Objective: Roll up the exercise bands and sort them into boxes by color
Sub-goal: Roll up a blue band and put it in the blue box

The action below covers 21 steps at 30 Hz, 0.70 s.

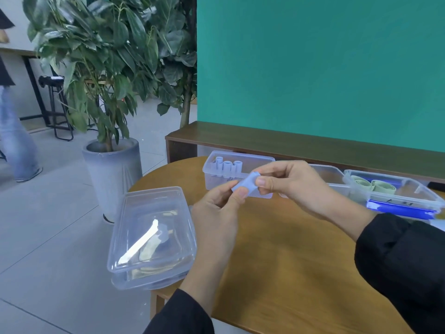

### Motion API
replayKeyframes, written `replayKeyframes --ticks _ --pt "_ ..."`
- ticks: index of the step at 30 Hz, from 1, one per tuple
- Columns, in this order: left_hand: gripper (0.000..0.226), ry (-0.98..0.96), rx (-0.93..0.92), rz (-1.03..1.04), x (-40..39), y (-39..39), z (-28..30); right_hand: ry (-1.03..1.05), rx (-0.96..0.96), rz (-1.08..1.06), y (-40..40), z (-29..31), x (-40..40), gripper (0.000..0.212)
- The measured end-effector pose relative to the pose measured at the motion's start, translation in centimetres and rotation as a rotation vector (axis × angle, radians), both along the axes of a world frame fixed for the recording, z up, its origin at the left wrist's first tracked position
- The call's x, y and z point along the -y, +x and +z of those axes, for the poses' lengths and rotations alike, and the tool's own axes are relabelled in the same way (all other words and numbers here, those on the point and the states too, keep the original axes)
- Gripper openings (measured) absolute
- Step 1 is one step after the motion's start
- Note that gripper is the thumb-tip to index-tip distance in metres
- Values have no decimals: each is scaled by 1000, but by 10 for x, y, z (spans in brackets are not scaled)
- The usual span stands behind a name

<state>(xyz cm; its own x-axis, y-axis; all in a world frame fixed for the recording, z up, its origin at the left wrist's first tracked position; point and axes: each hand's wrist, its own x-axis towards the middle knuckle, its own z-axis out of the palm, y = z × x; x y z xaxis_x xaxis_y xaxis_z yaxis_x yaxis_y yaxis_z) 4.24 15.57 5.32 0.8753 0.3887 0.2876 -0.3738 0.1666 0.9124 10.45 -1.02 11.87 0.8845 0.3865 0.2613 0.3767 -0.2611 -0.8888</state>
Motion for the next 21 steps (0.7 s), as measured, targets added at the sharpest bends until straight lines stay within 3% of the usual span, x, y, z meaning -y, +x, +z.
replayKeyframes --ticks 4,7,15,21 --pt "39 11 -89 -17 2 15 -6 38 -84 -58 19 2 -1 26" --pt "57 75 -126 -1 6 20 -8 -55 -33 -197 50 12 4 28" --pt "36 193 -184 40 10 34 -13 -528 183 -353 154 -4 8 23" --pt "29 105 -225 50 9 49 -20 -696 218 -301 195 -21 -5 30"
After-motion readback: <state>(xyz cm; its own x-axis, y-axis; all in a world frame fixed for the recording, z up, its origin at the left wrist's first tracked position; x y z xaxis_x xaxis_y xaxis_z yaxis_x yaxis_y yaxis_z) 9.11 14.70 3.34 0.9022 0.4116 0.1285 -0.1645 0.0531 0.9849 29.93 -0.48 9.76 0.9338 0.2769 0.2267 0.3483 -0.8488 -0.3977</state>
